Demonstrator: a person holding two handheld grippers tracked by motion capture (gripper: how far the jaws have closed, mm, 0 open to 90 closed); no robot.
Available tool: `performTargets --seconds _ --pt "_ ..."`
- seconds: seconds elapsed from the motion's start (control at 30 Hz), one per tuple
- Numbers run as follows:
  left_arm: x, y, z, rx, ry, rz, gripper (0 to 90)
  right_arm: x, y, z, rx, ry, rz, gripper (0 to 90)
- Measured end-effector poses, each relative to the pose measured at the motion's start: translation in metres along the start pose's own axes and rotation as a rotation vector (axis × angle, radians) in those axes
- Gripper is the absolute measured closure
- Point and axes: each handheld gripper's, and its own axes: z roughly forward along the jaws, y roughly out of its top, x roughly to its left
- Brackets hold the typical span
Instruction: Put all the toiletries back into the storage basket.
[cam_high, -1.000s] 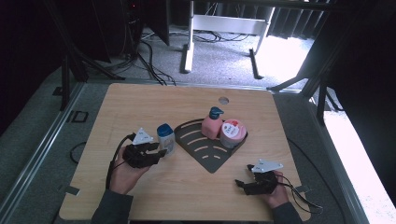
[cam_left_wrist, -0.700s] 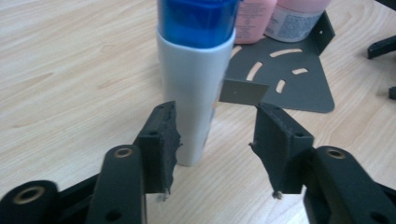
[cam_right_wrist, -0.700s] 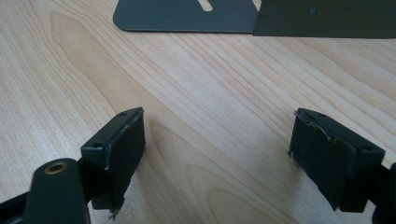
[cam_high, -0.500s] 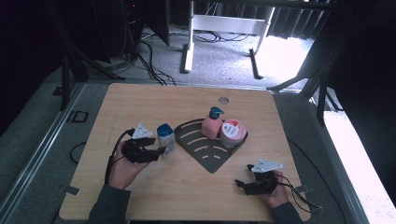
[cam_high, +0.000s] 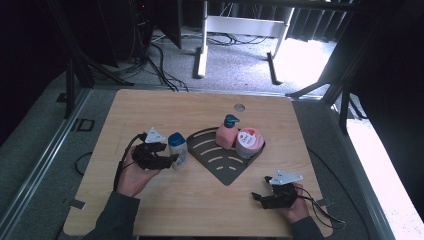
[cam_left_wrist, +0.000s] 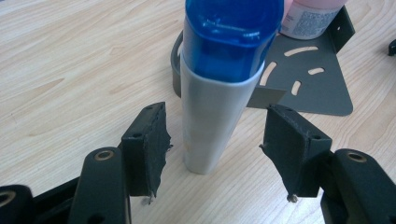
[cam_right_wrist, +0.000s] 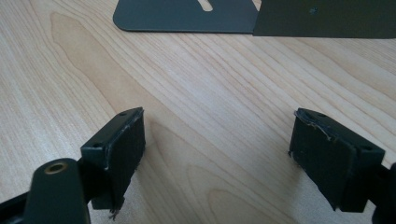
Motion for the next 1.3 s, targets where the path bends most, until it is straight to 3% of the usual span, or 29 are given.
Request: performTargets --seconds 0.67,1.3 --pt "0.004 0.016 0.01 0.036 0.009 0.016 38.4 0.0 0.0 0.0 0.001 0.0 0.002 17.9" --pt "0.001 0.028 0.019 0.086 0.036 0.079 39.7 0.0 0.0 0.0 0.001 0.0 0.002 17.9"
